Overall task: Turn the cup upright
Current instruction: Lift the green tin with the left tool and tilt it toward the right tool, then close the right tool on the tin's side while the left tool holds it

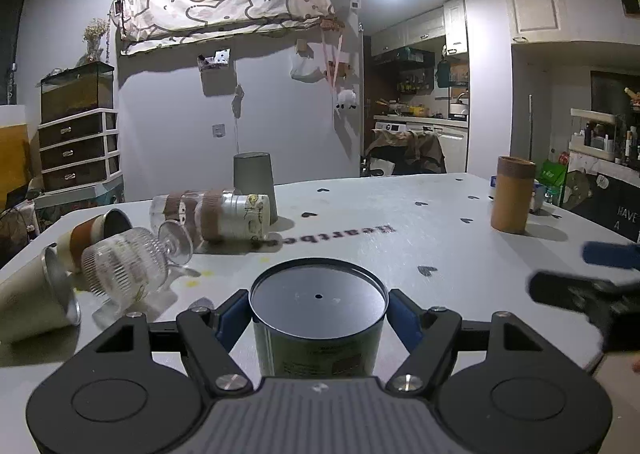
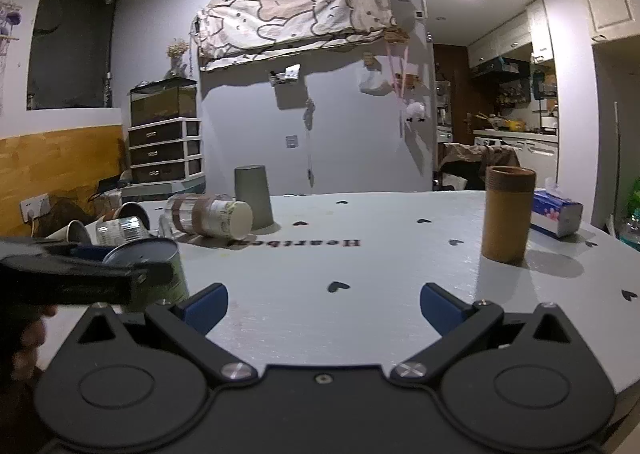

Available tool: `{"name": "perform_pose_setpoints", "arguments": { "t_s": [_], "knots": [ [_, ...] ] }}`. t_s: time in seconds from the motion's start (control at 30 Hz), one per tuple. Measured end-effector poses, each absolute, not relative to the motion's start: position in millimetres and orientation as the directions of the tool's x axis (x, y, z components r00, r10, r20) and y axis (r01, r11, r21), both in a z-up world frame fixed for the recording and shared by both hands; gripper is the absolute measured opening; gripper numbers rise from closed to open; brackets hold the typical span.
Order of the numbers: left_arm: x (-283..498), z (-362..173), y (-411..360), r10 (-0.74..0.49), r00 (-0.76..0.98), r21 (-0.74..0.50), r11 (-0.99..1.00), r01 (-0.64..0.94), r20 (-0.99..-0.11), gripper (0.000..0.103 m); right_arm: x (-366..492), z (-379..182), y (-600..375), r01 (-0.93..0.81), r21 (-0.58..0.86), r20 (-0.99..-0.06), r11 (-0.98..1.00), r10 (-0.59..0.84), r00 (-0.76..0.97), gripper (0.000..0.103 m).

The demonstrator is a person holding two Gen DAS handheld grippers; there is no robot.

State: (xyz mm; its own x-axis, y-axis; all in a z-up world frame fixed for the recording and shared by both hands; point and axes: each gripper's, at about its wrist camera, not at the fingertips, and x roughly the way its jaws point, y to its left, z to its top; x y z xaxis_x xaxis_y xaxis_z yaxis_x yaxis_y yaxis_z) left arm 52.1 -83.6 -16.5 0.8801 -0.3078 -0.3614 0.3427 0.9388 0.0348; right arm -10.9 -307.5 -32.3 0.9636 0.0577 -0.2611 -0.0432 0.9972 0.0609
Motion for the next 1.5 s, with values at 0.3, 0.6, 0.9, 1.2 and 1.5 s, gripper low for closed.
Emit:
{"name": "perform_pose_setpoints", "arguments": {
  "t_s": [0.3, 0.6, 0.9, 1.2, 1.5],
  "knots": [
    [67.6, -2.1, -81.9, -0.339, 0.836, 0.047, 0.917, 0.396, -0.432, 0.089, -7.9, -30.3, -290.3, -0.086, 0.05, -0.263, 0.995, 0.096, 0.96, 0.103],
    [109.9, 19.9, -95.5, -0.347, 0.713, 0.04, 0.884, 0.466, -0.61, 0.082, -10.1, -29.6, -292.0, -0.081, 0.06, -0.263, 0.995, 0.094, 0.96, 0.103],
    [112.6, 20.3, -97.0, -0.344, 0.787, 0.06, 0.9, 0.432, -0.512, 0.074, -9.0, -30.0, -301.5, -0.066, 0.08, -0.266, 0.995, 0.085, 0.96, 0.103],
    [63.0, -22.2, -95.2, -0.348, 0.904, 0.088, 0.921, 0.379, -0.25, 0.074, -9.6, -30.8, -303.5, -0.063, 0.075, -0.265, 0.995, 0.08, 0.961, 0.103],
    [19.9, -38.5, -78.1, -0.343, 0.875, 0.047, 0.924, 0.38, -0.342, 0.074, -9.0, -31.0, -299.7, -0.075, 0.073, -0.268, 0.995, 0.092, 0.959, 0.103]
  ]
}}
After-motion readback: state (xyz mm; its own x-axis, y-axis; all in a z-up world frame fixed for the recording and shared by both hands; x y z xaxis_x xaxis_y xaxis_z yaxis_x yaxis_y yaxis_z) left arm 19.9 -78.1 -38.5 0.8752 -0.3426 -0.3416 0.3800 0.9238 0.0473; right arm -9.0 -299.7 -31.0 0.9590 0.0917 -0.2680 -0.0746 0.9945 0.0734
